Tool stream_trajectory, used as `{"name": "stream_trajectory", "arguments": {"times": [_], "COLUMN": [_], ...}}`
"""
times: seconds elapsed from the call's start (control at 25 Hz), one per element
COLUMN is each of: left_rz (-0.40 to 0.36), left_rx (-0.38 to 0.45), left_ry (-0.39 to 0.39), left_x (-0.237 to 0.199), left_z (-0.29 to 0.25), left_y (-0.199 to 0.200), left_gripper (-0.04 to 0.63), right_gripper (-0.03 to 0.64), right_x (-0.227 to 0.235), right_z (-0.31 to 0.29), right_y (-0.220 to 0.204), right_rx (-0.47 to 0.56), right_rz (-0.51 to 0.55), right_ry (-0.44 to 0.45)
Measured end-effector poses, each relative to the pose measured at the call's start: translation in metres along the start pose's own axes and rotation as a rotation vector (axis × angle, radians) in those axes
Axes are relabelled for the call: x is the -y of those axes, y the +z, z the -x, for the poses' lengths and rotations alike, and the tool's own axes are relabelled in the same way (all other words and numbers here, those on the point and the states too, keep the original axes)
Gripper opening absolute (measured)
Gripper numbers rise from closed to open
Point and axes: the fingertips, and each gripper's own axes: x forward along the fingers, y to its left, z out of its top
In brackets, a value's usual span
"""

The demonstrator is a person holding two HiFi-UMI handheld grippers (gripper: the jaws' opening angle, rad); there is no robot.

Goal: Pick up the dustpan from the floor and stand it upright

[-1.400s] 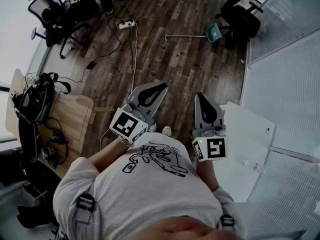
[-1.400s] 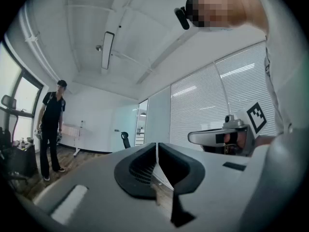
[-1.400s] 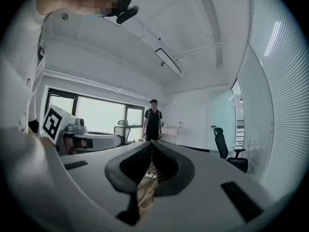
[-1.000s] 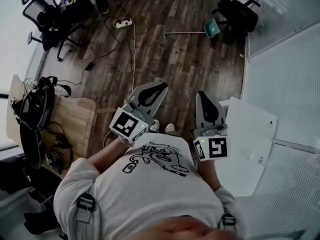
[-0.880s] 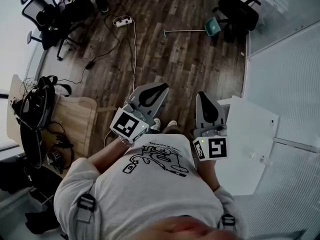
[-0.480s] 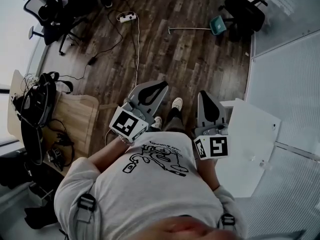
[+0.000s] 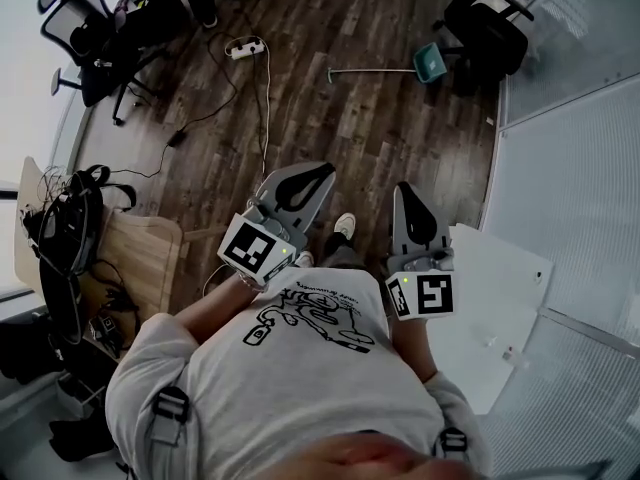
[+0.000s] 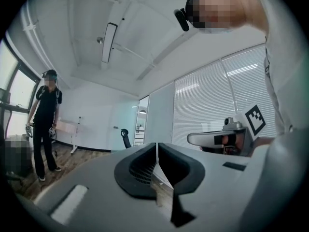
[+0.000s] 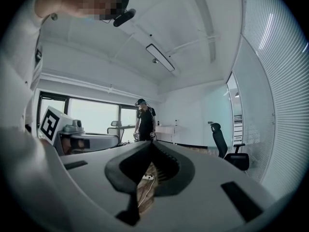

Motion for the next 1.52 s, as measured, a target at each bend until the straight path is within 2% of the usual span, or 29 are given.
{"name": "stream_trajectory", "arguments": {"times": [0.44,0.84,1.12,1.52], "left_rz": [-0.001,-0.013,0.005,0.022], "left_rx": [-0.001,-0.002,-0.001,0.002], "left_ry": [-0.002,0.033,0.053,0.041], "left_x": [-0.03,-0.054,-0.08,-0.166], "left_z": [-0.122,-0.2,-0.23,-0.259], "left_y": [0.009,0.004,0.01,0.01], "left_gripper": [0.014,0.014,0.014,0.014], "right_gripper": [0.006,0.006,0.006,0.006], "right_x": [0.108,0.175,0.192,0.195], "right_z": [-0.058,-0.097,-0.138,-0.232], "right_y": [0.007,0.004,0.005,0.008], "right_rx": [-0.002,-0.015,-0.046,-0.049], "right_rz": [-0.008,0.014,0.015,0.033], "right_ry": [-0.005,0.037,0.088,0.088]}}
